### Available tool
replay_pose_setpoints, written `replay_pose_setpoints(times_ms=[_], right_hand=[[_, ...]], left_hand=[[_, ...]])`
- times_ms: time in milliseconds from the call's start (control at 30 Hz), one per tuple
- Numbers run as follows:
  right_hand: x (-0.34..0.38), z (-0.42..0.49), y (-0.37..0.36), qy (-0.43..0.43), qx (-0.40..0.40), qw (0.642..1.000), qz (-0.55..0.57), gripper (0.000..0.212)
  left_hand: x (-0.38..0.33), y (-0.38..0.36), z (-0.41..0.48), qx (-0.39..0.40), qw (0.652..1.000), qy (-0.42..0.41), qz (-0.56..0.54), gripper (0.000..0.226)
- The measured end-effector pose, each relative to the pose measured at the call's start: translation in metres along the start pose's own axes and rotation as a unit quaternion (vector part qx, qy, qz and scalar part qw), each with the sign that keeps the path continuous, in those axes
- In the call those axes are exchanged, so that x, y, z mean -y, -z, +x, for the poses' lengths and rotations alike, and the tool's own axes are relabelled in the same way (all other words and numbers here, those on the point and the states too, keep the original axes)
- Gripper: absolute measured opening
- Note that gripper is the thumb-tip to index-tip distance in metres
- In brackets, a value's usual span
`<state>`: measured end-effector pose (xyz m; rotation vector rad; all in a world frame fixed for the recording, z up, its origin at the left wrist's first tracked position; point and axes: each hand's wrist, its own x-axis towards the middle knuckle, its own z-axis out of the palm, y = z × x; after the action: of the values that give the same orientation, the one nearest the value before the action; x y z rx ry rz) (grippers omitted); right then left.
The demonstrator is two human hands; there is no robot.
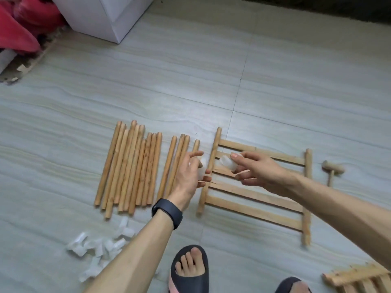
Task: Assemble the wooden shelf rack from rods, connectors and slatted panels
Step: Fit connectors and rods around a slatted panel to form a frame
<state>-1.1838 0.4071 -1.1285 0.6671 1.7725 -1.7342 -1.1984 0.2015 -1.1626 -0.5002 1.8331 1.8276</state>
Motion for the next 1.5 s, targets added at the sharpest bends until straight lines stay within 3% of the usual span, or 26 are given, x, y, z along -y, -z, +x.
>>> replay_pose_setpoints(times_ms=[67,133,200,333,433,667,800,933,1033,1167,1267,1367,1500], right_hand=[[-0.007,-0.003,0.017,-0.015,-0.021,0.998,0.063,0.037],[-0.019,-0.006,0.028,-0.018,-0.044,0.991,0.128,0.028],[-0.031,-0.006,0.033,-0.014,-0.066,0.979,0.193,0.02],[-0.052,-0.004,0.036,-0.02,-0.079,0.952,0.296,0.021],[-0.061,-0.002,0.038,-0.017,-0.089,0.959,0.269,0.02],[-0.066,0.006,0.043,-0.012,-0.077,0.972,0.222,0.013],[-0.063,0.012,0.045,-0.008,-0.081,0.972,0.221,0.007],[-0.063,0.018,0.044,0.0,-0.122,0.982,0.147,0.014],[-0.064,0.019,0.042,0.013,-0.089,0.984,0.156,0.015],[-0.065,0.025,0.049,0.035,-0.174,0.973,0.145,0.014],[-0.062,0.028,0.055,0.04,-0.204,0.967,0.149,0.023],[-0.056,0.03,0.057,0.04,-0.189,0.967,0.165,0.023],[-0.049,0.032,0.06,0.045,-0.117,0.978,0.164,0.03]], left_hand=[[-0.003,-0.026,0.0,0.07,0.998,-0.001,0.001,0.031],[-0.004,-0.046,-0.001,0.118,0.993,0.003,0.002,0.022],[-0.003,-0.063,0.002,0.142,0.99,0.0,0.01,0.015],[0.005,-0.078,0.013,0.166,0.982,-0.041,0.079,0.022],[0.013,-0.084,0.016,0.183,0.974,-0.062,0.116,0.03],[0.02,-0.084,0.026,0.167,0.977,-0.048,0.12,0.02],[0.016,-0.083,0.032,0.151,0.984,0.027,0.087,0.021],[0.023,-0.085,0.038,0.164,0.981,0.105,0.0,0.03],[0.027,-0.085,0.04,0.184,0.976,0.067,0.093,0.027],[0.031,-0.082,0.046,0.145,0.982,0.06,0.105,0.014],[0.033,-0.08,0.057,0.059,0.987,0.005,0.15,0.01],[0.031,-0.071,0.073,-0.053,0.937,-0.087,0.335,0.016],[0.019,-0.068,0.096,-0.079,0.878,-0.138,0.451,0.04]])
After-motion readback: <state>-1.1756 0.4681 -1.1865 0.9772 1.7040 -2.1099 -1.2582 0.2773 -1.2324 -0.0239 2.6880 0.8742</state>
